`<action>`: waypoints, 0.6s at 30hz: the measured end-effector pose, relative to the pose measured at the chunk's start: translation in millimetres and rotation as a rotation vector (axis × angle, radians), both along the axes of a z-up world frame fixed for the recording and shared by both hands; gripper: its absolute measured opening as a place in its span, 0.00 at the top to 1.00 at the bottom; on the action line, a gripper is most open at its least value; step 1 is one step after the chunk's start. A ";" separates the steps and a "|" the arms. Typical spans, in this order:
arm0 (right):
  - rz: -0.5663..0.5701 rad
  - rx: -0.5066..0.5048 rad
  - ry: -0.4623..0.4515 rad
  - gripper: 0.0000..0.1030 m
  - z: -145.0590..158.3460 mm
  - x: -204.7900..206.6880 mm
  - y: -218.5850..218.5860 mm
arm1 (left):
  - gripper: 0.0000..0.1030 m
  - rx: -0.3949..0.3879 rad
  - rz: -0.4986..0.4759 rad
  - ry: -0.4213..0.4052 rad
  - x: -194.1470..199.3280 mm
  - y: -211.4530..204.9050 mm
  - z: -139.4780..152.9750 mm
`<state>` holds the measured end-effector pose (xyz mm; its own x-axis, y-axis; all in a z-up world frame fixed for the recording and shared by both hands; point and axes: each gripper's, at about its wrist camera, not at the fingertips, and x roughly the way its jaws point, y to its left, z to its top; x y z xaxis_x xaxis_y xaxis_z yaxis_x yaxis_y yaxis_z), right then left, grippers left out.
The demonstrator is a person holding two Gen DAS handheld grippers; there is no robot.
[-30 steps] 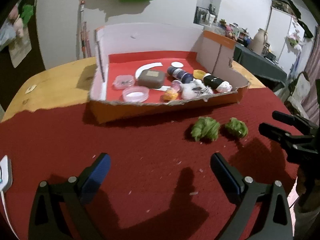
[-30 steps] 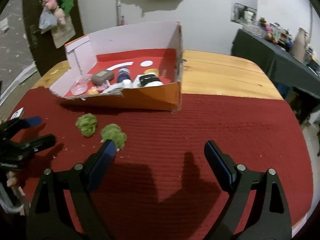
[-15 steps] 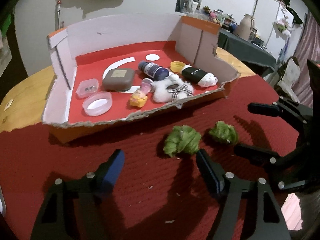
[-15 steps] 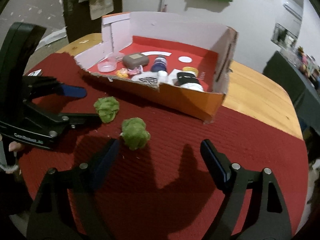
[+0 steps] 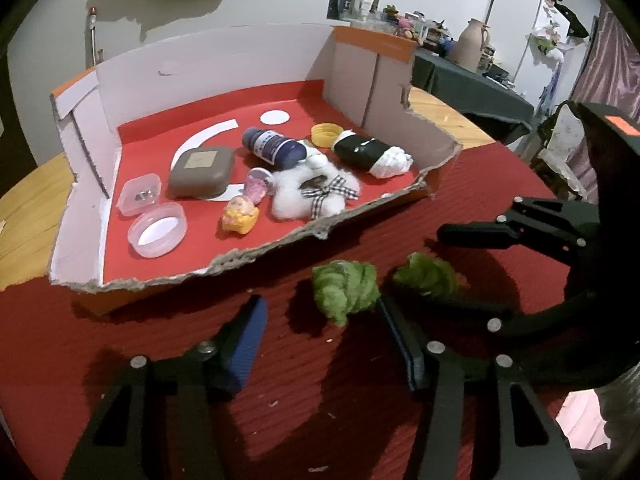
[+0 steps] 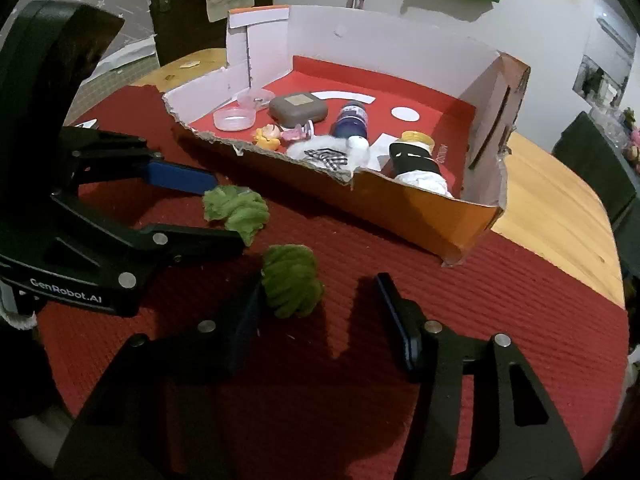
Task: Organize objects
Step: 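Grasp one green knitted ball with the left tool while the right tool grasps the other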
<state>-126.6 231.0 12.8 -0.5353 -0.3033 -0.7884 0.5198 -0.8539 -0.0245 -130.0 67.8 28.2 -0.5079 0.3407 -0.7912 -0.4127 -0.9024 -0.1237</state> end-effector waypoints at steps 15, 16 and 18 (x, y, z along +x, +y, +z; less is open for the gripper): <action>0.008 -0.017 -0.008 0.51 0.1 1.3 2.4 | 0.45 0.022 -0.020 -0.018 1.8 1.3 0.6; 0.007 -0.019 -0.008 0.51 0.0 1.1 2.2 | 0.45 0.023 -0.021 -0.016 2.4 1.6 0.8; 0.005 -0.027 -0.009 0.51 -0.4 0.6 2.7 | 0.48 0.027 -0.032 -0.017 3.3 2.6 0.7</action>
<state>-126.0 233.7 12.5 -0.5267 -0.3271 -0.7846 0.5245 -0.8514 0.0029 -126.8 70.4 28.9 -0.4830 0.3778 -0.7899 -0.4391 -0.8850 -0.1548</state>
